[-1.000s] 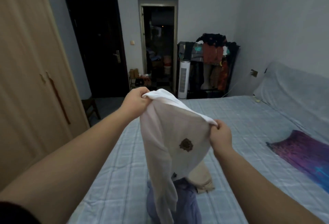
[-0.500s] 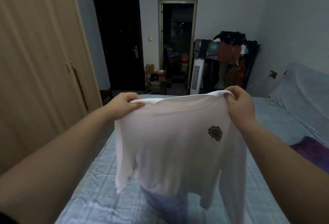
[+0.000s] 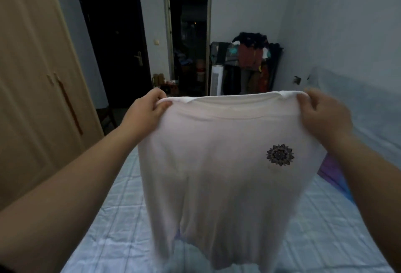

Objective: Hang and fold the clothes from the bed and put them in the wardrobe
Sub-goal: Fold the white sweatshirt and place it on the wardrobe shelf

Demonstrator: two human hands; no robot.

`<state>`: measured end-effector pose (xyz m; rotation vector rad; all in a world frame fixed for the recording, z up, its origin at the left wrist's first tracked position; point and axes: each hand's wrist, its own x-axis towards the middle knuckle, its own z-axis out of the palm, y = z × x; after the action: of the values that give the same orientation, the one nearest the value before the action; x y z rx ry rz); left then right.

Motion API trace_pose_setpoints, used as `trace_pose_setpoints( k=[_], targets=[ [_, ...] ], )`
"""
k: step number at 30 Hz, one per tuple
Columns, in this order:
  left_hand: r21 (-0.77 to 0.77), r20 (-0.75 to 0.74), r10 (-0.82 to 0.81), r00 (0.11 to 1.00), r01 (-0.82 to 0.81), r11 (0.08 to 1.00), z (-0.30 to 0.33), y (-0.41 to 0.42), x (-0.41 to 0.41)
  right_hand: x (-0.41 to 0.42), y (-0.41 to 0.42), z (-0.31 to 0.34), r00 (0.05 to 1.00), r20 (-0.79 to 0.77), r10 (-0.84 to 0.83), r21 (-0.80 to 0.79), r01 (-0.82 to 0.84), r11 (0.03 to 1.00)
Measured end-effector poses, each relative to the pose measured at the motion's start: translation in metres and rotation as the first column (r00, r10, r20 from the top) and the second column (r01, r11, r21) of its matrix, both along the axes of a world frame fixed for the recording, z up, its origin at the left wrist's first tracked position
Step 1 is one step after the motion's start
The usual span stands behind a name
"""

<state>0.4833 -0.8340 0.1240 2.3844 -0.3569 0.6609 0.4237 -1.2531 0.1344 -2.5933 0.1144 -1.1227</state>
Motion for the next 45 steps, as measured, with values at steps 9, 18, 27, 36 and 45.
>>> trace_pose_setpoints(
  k=[9,18,27,36,45],
  targets=[
    [0.208,0.345,-0.051,0.937,-0.023,0.978,-0.013,-0.021,-0.051,-0.085,-0.032,-0.003,0.964,0.22,-0.148,-0.013,0.154,0.988],
    [0.352,0.366,-0.058,0.929,-0.08,0.932,-0.027,-0.008,-0.045,-0.077,-0.045,-0.01,0.962,0.2,-0.188,-0.139,0.218,0.966],
    [0.384,0.058,-0.001,0.998,-0.022,0.923,-0.105,-0.028,0.055,0.053,-0.052,-0.095,0.984,-0.128,-0.121,-0.161,0.1,0.982],
    [0.358,-0.376,0.163,0.912,-0.02,0.934,-0.328,-0.081,0.264,0.295,-0.081,-0.336,0.861,-0.501,-0.089,-0.162,0.008,0.987],
    [0.374,-0.522,0.393,0.757,-0.21,0.903,-0.591,-0.141,0.481,0.524,-0.104,-0.609,0.787,-0.616,-0.026,-0.146,-0.082,0.986]
  ],
)
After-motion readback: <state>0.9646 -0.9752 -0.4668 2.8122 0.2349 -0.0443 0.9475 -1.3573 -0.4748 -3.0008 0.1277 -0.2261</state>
